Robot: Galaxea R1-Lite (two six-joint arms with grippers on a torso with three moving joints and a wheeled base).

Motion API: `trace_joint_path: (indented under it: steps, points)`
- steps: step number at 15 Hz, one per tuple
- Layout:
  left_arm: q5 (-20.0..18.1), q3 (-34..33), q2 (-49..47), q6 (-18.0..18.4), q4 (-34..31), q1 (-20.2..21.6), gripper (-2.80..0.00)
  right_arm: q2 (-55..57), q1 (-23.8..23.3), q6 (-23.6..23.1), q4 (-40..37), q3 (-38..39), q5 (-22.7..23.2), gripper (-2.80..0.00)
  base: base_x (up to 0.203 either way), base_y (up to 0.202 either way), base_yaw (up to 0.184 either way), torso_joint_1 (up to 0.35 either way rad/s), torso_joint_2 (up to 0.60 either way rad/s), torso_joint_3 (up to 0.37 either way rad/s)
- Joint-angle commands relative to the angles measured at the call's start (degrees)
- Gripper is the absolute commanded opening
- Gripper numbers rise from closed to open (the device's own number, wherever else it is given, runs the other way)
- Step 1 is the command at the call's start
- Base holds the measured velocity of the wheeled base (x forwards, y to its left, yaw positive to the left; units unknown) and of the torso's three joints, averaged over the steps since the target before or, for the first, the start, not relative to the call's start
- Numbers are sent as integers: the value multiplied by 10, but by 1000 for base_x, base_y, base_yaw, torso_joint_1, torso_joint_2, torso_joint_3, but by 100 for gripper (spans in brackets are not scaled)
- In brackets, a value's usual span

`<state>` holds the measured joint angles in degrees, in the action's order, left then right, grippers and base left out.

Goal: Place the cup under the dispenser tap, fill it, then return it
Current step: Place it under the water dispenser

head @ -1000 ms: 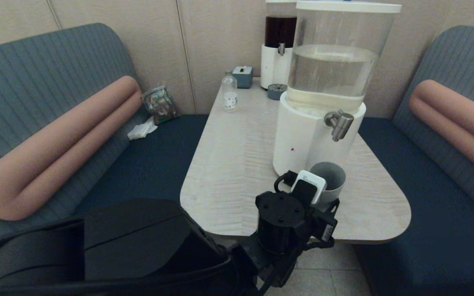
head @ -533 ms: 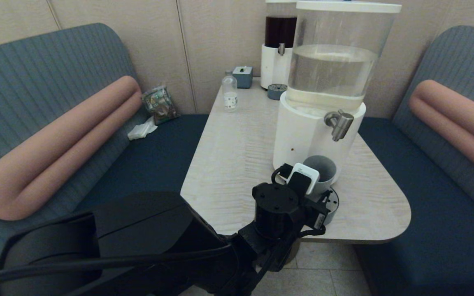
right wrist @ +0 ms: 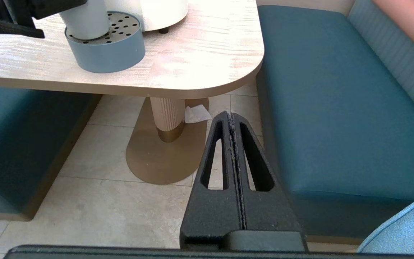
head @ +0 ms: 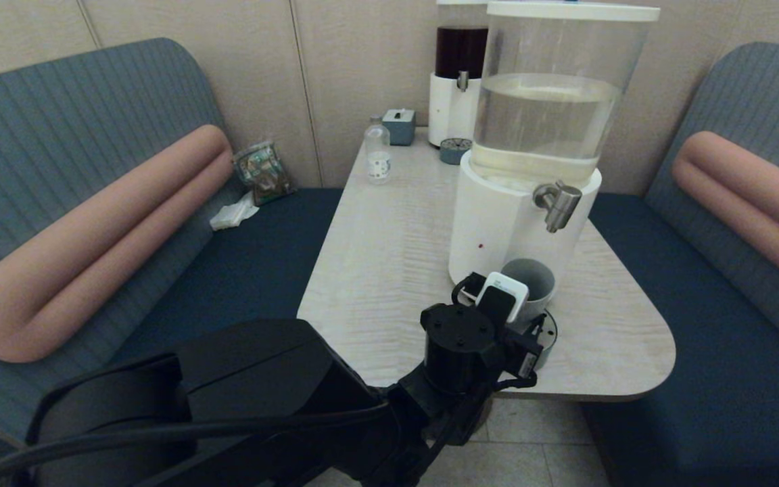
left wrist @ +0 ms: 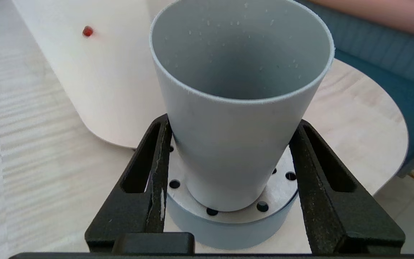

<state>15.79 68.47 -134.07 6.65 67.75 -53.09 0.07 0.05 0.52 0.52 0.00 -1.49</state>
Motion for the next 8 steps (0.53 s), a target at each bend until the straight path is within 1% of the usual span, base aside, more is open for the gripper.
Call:
trace_joint_path:
  steps: [1, 8]
  points:
    - [1, 9, -2, 3, 4, 0, -280, 1, 0, 0, 0, 0, 0, -280, 0, 0, 0, 0, 0, 0]
    - [5, 16, -12, 3, 6, -1, -280, 1, 0, 0, 0, 0, 0, -280, 0, 0, 0, 0, 0, 0]
